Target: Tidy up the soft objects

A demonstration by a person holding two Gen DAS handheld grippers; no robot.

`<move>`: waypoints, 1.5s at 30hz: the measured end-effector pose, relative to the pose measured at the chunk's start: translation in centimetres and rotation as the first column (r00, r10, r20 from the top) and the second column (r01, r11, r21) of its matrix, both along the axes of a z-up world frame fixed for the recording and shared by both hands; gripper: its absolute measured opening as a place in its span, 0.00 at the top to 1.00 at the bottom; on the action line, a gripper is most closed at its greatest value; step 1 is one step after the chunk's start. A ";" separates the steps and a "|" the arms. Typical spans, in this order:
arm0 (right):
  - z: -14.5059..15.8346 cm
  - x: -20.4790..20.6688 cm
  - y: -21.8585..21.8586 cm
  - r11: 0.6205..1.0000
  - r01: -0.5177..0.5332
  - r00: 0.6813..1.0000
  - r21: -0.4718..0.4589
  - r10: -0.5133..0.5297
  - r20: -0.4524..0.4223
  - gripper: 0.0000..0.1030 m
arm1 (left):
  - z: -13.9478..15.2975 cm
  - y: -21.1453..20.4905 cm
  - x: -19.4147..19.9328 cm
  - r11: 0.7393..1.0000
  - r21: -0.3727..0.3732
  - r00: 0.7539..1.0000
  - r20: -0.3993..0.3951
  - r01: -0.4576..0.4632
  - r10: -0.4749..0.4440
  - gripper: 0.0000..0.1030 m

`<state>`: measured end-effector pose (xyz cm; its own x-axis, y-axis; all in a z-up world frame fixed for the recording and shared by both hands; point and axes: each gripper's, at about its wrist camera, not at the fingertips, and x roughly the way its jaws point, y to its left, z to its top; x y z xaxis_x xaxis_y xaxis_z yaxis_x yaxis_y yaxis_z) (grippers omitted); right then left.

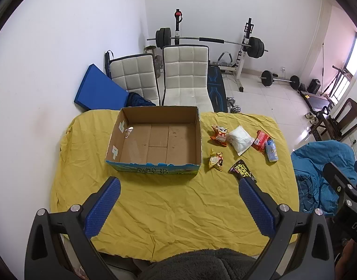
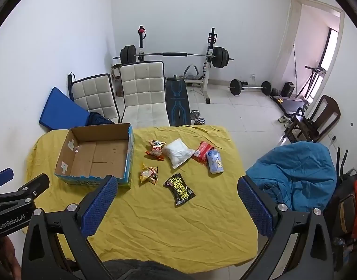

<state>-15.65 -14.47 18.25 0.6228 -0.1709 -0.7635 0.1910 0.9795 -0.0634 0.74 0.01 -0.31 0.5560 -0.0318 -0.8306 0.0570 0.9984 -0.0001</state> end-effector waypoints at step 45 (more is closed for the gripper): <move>-0.5 1.1 -0.3 1.000 0.021 1.000 -0.002 -0.021 -0.005 0.00 | 0.3 -0.3 1.0 1.000 0.024 1.000 0.012 0.012 -0.012 0.00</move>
<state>-14.55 -14.81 17.72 0.6155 -0.1853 -0.7661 0.2109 0.9752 -0.0665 1.70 -0.26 0.03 0.5656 -0.0190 -0.8245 0.0690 0.9973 0.0244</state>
